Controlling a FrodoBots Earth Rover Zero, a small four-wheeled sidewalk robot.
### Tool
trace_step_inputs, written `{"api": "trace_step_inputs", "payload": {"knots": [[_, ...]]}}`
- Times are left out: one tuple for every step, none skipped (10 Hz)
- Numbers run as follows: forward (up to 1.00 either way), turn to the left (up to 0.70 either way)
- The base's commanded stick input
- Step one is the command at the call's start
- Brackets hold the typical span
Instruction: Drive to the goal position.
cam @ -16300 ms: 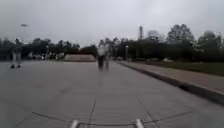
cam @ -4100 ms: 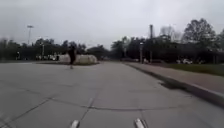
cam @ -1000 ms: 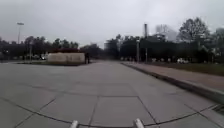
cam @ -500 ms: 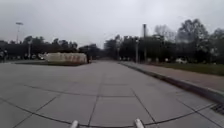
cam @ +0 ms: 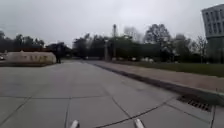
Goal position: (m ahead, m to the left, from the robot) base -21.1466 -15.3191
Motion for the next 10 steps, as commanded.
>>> {"api": "trace_step_inputs", "payload": {"knots": [[0.0,-0.15],[0.0,-0.09],[0.0,-0.08],[0.0,-0.08],[0.0,-0.08],[0.0,-0.08],[0.0,-0.08],[0.0,-0.08],[0.0,-0.08],[0.0,-0.08]]}}
